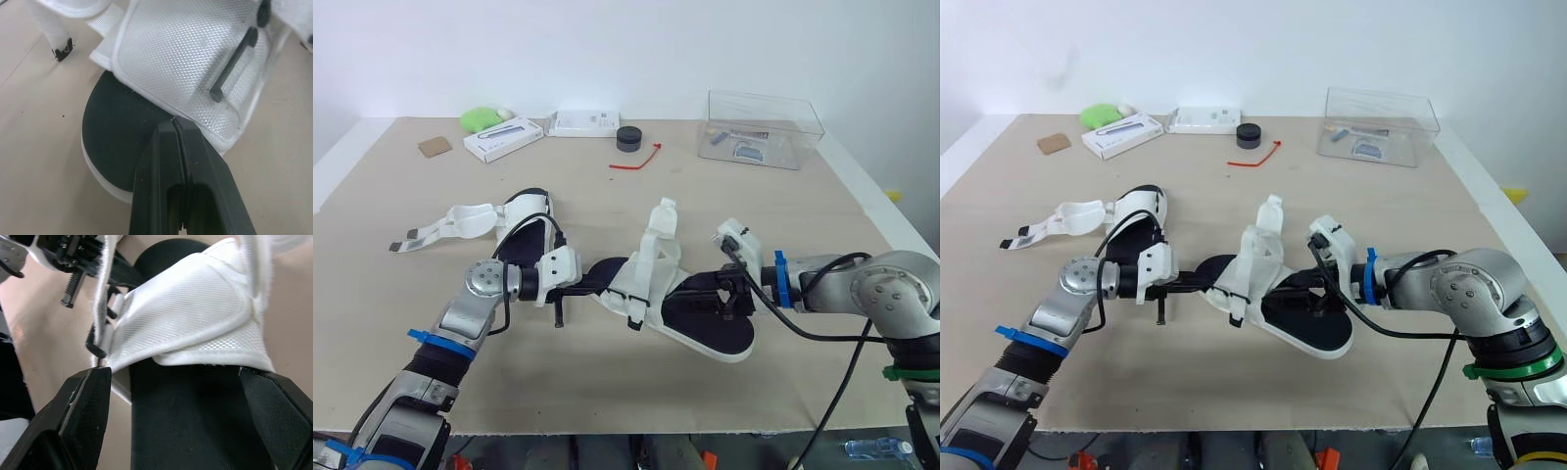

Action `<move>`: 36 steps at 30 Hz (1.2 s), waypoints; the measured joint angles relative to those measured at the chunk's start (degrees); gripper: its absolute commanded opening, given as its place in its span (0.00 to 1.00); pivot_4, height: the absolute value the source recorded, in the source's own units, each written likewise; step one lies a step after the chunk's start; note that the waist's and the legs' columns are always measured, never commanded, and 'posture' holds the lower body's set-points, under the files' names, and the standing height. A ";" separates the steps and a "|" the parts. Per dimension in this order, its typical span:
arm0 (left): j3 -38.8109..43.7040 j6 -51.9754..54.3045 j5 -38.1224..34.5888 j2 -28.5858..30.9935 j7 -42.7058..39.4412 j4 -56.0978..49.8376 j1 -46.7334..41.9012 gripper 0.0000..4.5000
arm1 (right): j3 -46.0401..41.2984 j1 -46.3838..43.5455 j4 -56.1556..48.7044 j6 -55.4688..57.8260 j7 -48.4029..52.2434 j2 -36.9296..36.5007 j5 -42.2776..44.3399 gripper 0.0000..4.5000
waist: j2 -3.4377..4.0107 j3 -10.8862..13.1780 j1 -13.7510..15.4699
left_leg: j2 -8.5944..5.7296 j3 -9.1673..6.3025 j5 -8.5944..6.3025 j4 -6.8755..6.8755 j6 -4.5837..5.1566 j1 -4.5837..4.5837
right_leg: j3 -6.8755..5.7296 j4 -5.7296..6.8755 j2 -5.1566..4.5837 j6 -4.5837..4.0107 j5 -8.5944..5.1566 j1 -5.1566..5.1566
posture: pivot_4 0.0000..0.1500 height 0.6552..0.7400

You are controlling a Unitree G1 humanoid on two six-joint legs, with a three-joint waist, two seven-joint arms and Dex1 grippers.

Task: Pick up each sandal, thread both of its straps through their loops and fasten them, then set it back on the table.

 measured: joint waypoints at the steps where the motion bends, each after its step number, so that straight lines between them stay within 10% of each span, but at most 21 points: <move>1: 0.02 0.04 0.00 0.14 0.03 -0.20 0.15 0.00 | 0.25 -0.18 0.51 -0.65 1.40 0.23 -1.83 0.99 | 0.00 0.00 0.00 | 0.00 0.00 0.00 0.00 0.00 0.01 | 0.00 0.00 0.01 0.00 0.00 0.00 | 1.00 1.00; 23: 0.75 3.15 -0.17 1.75 1.40 -1.80 0.64 0.00 | 5.97 -11.68 14.26 -6.33 19.89 11.89 -26.62 0.99 | 0.04 -0.02 -0.18 | 0.00 0.10 0.03 0.02 0.01 0.21 | 0.08 0.28 0.07 -0.33 0.17 -0.03 | 1.00 1.00; 36: 1.03 6.05 -0.28 1.00 2.41 -4.72 2.11 0.00 | -0.78 -9.83 9.24 -1.38 27.11 4.10 -26.17 0.99 | 0.05 -0.02 0.04 | -0.14 0.15 -0.01 0.02 0.02 0.22 | 0.09 0.37 -0.11 -0.33 0.09 -0.02 | 1.00 1.00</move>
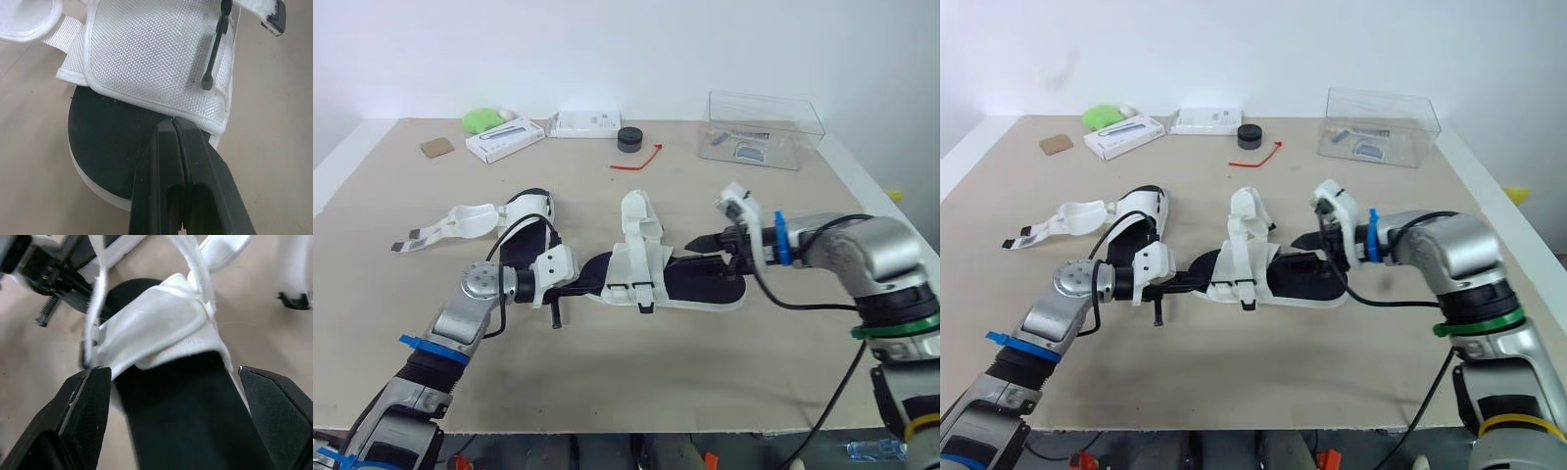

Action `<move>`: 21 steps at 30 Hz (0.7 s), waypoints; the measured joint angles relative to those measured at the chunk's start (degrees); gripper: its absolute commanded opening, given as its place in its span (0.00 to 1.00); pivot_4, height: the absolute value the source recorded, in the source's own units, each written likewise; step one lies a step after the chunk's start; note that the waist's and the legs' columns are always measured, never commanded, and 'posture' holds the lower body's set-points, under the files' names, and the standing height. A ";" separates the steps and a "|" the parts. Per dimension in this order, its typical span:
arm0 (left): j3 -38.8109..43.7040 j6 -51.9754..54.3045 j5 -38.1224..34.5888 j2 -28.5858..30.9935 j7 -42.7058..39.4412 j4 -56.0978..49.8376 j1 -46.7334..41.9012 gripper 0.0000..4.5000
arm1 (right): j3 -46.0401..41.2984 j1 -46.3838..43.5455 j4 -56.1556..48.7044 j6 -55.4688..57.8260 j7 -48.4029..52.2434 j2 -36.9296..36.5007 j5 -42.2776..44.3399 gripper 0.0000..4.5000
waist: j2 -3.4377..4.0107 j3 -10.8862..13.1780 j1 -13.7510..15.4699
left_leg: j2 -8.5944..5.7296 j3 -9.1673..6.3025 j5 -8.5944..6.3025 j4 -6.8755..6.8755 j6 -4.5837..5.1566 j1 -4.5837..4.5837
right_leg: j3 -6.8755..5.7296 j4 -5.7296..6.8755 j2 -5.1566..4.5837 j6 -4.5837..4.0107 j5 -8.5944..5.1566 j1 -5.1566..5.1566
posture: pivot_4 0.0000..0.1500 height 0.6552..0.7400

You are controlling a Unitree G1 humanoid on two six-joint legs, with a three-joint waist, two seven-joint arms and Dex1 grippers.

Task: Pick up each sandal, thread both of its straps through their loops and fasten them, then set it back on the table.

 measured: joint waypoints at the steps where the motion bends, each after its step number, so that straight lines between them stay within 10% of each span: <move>1: 0.03 0.13 0.01 0.01 -0.01 -0.06 0.02 0.00 | -0.69 0.39 -1.36 1.10 0.13 -0.22 0.91 0.99 | 0.00 0.00 -0.01 | 0.00 0.00 0.00 0.00 0.00 0.00 | 0.01 0.00 0.01 0.00 0.00 0.00 | 1.00 1.00; 9: 0.01 0.42 0.14 -0.06 -0.10 -0.02 -0.03 0.00 | -8.96 7.36 -17.91 18.62 -5.41 7.04 16.95 0.99 | -0.02 -0.02 -0.01 | 0.02 -0.14 0.02 0.01 -0.03 0.08 | -0.03 0.04 0.01 0.18 -0.12 0.10 | 1.00 1.00; 21: -0.13 0.02 0.13 -0.25 -0.88 0.88 -0.48 0.00 | -8.95 10.84 -17.05 23.30 -18.25 11.10 13.96 0.99 | -0.01 -0.02 -0.01 | -0.06 -0.10 0.04 0.04 -0.06 0.09 | -0.01 0.06 -0.02 0.34 -0.18 0.10 | 1.00 1.00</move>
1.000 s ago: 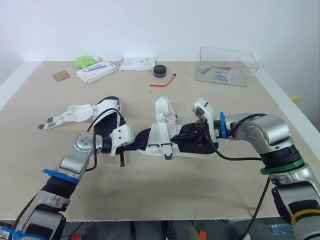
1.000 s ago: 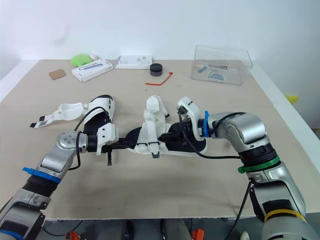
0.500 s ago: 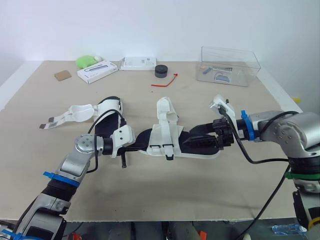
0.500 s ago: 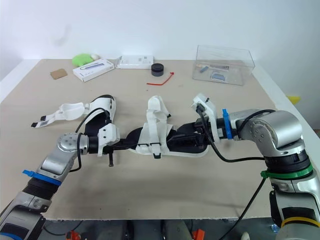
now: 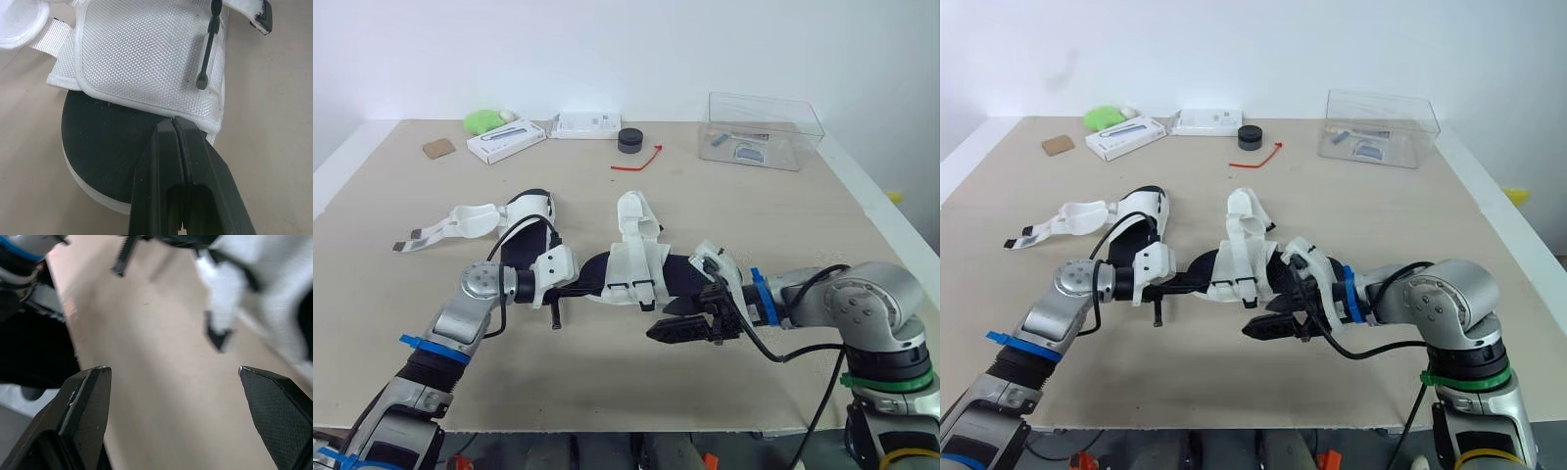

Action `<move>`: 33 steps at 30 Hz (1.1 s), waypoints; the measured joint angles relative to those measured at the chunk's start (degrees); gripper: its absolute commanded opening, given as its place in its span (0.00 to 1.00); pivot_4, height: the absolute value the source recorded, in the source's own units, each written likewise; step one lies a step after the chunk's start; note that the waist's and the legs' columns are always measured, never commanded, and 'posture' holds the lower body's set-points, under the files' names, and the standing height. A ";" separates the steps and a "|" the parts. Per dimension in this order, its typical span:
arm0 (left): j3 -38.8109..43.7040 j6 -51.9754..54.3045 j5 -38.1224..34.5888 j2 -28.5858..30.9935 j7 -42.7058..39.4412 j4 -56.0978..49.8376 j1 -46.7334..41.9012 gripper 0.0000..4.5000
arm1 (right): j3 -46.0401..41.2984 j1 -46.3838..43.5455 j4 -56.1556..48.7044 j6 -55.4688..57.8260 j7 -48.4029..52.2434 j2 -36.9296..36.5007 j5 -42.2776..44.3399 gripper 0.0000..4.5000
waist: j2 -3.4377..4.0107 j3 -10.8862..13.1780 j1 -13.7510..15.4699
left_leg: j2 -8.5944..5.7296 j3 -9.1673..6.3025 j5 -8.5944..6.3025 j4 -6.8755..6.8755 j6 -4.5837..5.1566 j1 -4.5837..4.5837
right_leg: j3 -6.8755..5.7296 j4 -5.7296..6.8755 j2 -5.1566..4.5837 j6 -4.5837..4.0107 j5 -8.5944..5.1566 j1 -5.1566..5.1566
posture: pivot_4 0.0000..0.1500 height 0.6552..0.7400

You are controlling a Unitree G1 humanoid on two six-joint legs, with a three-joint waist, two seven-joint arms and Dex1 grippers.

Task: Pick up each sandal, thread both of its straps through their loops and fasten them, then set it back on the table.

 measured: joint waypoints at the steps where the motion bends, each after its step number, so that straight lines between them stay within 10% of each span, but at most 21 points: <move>1: 0.00 -0.02 0.00 0.00 0.00 0.00 0.00 0.00 | -0.03 -0.13 0.04 0.00 -0.07 0.01 -0.01 0.99 | 0.00 0.00 0.00 | 0.00 0.00 0.00 0.00 0.00 0.00 | 0.00 0.00 0.00 0.00 0.00 0.00 | 1.00 1.00; 10: 0.01 -0.12 0.01 -0.27 -0.02 0.35 -0.10 0.00 | -1.86 -2.54 2.38 1.86 -3.35 5.30 -0.11 0.99 | 0.00 0.00 0.00 | 0.00 -0.01 0.00 0.00 0.00 -0.01 | -0.01 0.00 -0.02 0.00 0.00 0.01 | 1.00 1.00; 13: 0.03 -0.12 0.01 -0.26 -0.02 0.37 -0.10 0.00 | -2.27 -2.66 2.83 2.37 -4.07 6.41 -0.18 0.85 | 0.00 0.00 -0.01 | 0.00 -0.01 0.00 0.00 0.00 -0.01 | 0.00 0.00 -0.01 0.00 0.00 0.01 | 1.00 1.00; 21: 0.02 -0.18 0.02 -0.26 0.03 0.43 -0.14 0.00 | -2.47 -2.84 4.73 2.55 -9.48 9.69 -0.22 0.05 | 0.01 -0.01 -0.01 | 0.00 -0.02 0.01 0.00 0.01 0.00 | -0.01 0.01 -0.02 -0.01 0.01 0.00 | 1.00 1.00; 33: 0.00 -0.24 0.02 -0.34 0.21 0.34 -0.02 0.00 | 1.62 1.94 2.06 2.55 -12.52 2.90 11.20 0.02 | 0.03 -0.02 -0.02 | -0.03 -0.04 0.00 -0.01 0.01 -0.04 | -0.01 -0.01 -0.07 0.07 -0.05 0.00 | 1.00 1.00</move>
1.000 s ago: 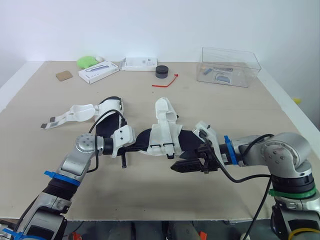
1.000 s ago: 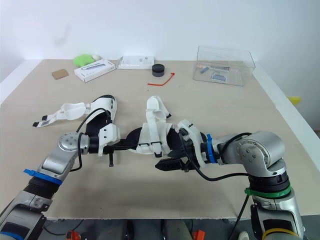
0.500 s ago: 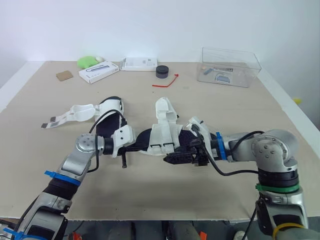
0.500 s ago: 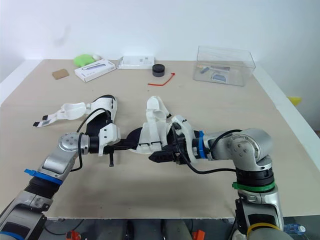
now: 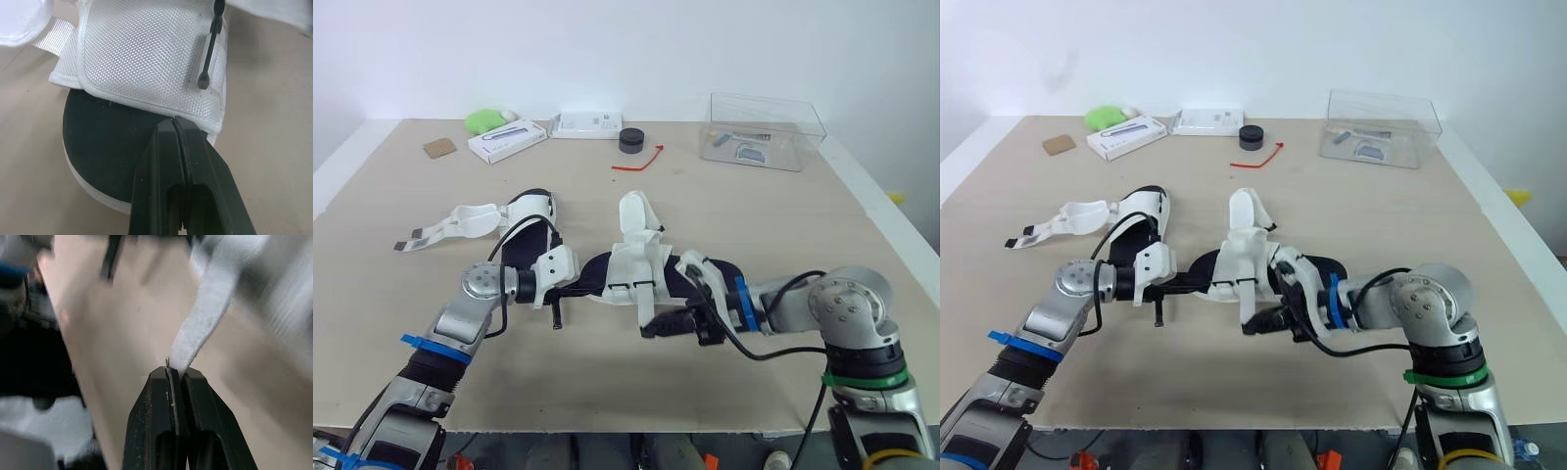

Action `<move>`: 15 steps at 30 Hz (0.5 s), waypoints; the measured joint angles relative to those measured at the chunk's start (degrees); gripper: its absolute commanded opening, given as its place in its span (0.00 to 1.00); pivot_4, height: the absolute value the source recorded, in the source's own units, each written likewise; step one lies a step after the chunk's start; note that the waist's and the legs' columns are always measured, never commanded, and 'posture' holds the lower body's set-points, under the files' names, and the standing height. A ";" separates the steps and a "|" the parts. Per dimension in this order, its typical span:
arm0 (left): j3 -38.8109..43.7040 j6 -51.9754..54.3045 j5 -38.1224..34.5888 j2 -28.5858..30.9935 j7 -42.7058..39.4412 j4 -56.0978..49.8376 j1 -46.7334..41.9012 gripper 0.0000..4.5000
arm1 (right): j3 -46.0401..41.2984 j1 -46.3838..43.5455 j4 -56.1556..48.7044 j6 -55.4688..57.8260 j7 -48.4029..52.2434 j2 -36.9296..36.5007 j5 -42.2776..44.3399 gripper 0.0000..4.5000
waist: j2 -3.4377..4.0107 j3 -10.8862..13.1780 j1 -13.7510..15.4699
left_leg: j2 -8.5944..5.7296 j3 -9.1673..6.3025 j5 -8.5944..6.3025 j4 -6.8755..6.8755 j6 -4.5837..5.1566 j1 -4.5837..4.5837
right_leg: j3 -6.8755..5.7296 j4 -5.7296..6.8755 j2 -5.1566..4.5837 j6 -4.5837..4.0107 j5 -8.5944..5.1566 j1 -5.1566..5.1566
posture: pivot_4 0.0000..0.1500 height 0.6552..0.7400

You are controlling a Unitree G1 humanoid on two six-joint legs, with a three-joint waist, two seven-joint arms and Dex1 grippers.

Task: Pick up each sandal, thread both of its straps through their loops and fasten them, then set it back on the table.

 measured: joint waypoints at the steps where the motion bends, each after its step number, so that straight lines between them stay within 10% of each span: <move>1: -0.01 0.02 0.01 0.00 0.06 0.00 0.00 0.00 | 0.58 0.09 -0.56 -0.01 -0.17 -1.05 1.30 0.02 | 0.00 0.00 0.00 | 0.00 -0.01 0.00 0.00 0.00 0.01 | -0.01 0.00 0.00 0.01 0.00 0.01 | 1.00 1.00; 15: -0.13 -0.21 0.02 -0.06 0.43 0.03 0.09 0.00 | 3.21 0.62 -4.46 -0.02 -2.20 -8.32 15.72 0.02 | -0.01 -0.01 0.01 | 0.00 -0.03 0.00 0.00 0.00 0.01 | -0.02 -0.01 0.00 0.05 -0.03 0.02 | 1.00 1.00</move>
